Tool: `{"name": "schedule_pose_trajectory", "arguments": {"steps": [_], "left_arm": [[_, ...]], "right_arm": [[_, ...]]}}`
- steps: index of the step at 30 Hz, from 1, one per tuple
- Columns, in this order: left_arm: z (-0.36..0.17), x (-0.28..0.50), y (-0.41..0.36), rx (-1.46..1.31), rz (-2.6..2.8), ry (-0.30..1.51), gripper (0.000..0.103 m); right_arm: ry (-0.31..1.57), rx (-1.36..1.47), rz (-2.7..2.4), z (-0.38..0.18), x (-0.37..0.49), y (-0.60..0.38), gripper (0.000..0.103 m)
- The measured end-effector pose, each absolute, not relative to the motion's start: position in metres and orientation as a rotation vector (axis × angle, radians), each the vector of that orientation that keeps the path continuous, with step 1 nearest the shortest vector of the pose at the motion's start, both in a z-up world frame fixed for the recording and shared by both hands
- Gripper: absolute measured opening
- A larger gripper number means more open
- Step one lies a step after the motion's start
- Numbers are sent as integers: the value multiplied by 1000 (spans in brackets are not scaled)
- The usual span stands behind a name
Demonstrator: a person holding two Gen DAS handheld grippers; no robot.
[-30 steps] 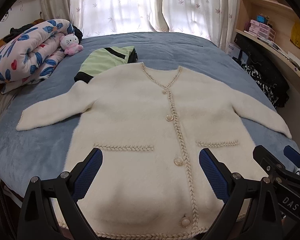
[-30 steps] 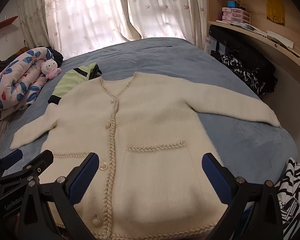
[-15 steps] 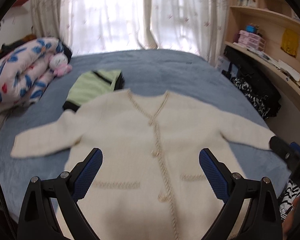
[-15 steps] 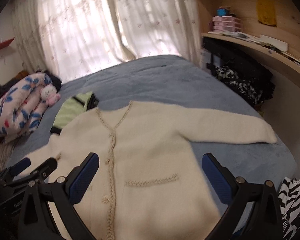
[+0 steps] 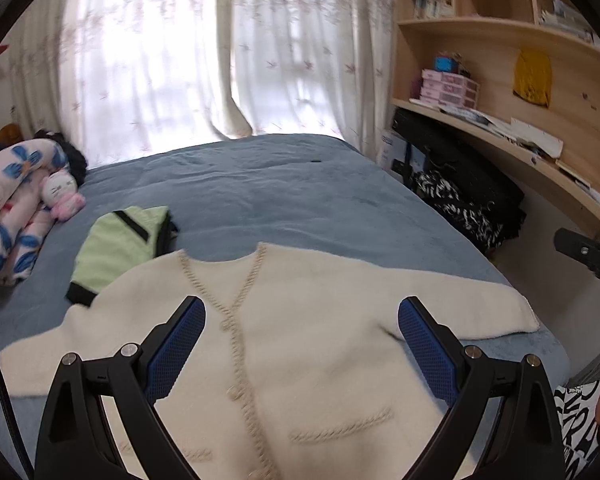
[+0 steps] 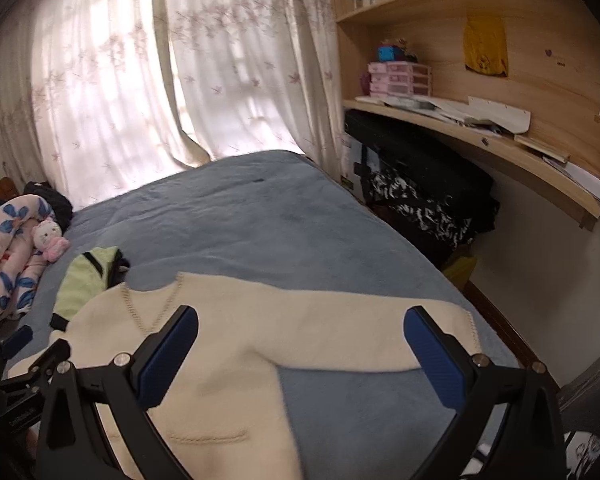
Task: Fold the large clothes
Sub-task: 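Move the right tool to the cardigan sleeve cuff and grasp it, then fold the gripped sleeve across the cardigan front with the right tool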
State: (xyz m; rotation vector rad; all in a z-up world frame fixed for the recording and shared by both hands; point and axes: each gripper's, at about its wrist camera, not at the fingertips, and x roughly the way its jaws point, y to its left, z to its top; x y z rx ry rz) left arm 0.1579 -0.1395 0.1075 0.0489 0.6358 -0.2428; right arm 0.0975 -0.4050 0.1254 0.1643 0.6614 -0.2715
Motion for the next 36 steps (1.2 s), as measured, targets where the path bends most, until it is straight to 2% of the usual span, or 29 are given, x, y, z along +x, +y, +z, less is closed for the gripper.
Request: {"name": "schedule_pose_trajectory", "arguments": {"steps": [5,10,13,20,26,30,36], "left_arm": [[83,196,-189,55,-287,649,97],[43,233,-234,65,-285,660,97],[17,250,-260,90,-267,660,97],[-27,280,-302,136,-233,699,97],[-55,293,-319,167,-211,744,97],[-66,295,-318,167,-219,756,97],[-76,295,-318,157,-227,794,97]], "right_arm": [[822,213,-386,68,144,-493,103],[994,509,-428,-8,161,-605,102],[1050,671,-461,-45,156,-652,98],[1155,929,-504,-115,140,-694,94],[1165,1117,-441,-130,134,-695,92],[1189,1136,-371,-128,134,-678,91],[1130,1139,-453,-145,143,-684,89]]}}
